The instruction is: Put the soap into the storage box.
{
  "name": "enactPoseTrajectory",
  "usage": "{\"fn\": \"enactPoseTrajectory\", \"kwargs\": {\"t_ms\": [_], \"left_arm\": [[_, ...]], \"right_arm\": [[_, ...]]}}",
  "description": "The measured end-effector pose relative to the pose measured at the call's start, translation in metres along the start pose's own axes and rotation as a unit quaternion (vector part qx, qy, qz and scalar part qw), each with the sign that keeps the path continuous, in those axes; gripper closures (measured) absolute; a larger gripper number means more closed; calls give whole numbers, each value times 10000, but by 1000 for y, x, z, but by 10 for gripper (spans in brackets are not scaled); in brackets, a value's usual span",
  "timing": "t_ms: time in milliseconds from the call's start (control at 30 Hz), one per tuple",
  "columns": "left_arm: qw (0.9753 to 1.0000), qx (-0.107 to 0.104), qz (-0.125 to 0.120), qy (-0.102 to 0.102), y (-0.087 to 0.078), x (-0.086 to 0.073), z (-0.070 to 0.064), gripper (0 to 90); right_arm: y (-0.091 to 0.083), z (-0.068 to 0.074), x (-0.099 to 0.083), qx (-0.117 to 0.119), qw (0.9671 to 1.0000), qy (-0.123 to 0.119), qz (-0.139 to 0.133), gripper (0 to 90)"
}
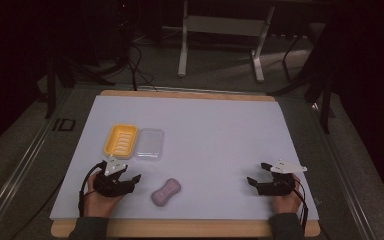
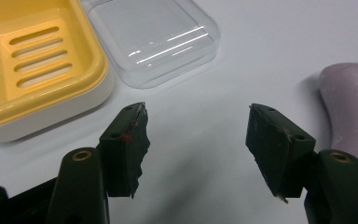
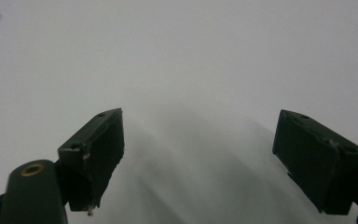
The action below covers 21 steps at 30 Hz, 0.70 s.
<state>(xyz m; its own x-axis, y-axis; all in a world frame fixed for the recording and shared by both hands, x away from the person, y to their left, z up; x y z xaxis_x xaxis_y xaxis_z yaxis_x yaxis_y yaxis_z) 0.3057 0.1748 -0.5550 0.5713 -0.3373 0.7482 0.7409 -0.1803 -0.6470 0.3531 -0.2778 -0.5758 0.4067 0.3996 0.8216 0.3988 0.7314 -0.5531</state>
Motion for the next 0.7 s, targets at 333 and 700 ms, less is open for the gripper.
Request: {"fn": "enactPoseTrajectory", "kwargs": {"t_ms": [333, 700], "left_arm": [[9997, -135, 86, 176, -2, 4, -10, 375], [9987, -209, 154, 434, -8, 19, -20, 368]], "right_arm": [[0, 0, 0, -21, 10000, -2, -23, 162], [-2, 0, 1, -20, 9999, 4, -107, 162]]}}
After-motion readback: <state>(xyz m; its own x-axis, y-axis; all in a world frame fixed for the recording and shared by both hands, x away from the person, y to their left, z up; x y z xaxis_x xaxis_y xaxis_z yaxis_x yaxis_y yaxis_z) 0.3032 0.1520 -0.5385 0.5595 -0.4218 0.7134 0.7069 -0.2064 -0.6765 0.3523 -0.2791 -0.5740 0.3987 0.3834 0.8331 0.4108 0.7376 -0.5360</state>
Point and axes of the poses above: each handheld gripper's, and its own axes: y roughly forward along the jaws, x roughly out of its top, z roughly to its left, the point moved 7 cm from there along y, roughly forward along the jaws, and after that the axes turned 14 degrees about x, right-handed, at the moved point
